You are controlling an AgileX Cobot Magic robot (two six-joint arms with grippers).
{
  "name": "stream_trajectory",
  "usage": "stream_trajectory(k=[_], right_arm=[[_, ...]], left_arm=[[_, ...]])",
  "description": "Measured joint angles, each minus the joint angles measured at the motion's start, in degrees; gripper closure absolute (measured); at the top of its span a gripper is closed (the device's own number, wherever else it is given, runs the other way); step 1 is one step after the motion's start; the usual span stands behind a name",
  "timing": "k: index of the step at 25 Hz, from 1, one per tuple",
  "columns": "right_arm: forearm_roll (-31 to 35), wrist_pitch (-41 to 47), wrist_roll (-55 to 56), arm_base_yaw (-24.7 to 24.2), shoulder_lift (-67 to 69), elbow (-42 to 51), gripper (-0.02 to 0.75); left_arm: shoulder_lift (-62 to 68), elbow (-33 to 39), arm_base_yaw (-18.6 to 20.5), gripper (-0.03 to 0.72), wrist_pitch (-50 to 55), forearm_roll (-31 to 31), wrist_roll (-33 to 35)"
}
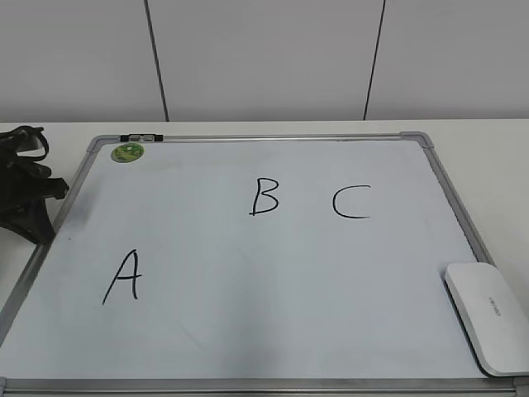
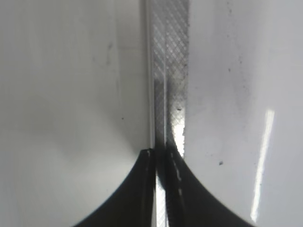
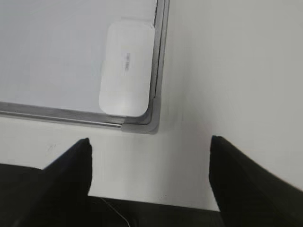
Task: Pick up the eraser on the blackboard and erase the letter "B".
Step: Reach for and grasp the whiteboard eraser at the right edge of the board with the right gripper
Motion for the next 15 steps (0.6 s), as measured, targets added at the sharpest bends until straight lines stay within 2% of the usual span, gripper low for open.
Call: stream_trajectory(k=[4, 15], right_arm=[[1.3, -4.4, 0.0, 0.0, 3.7, -0.5, 0.147], [3.9, -2.5, -0.2, 0.6, 22.6, -8.5, 0.147]], left_arm=[[0.0, 0.0, 0.1, 0.678, 0.1, -0.2, 0.0], [0.0, 0.0, 0.0, 0.678, 0.1, -0.6, 0.0]])
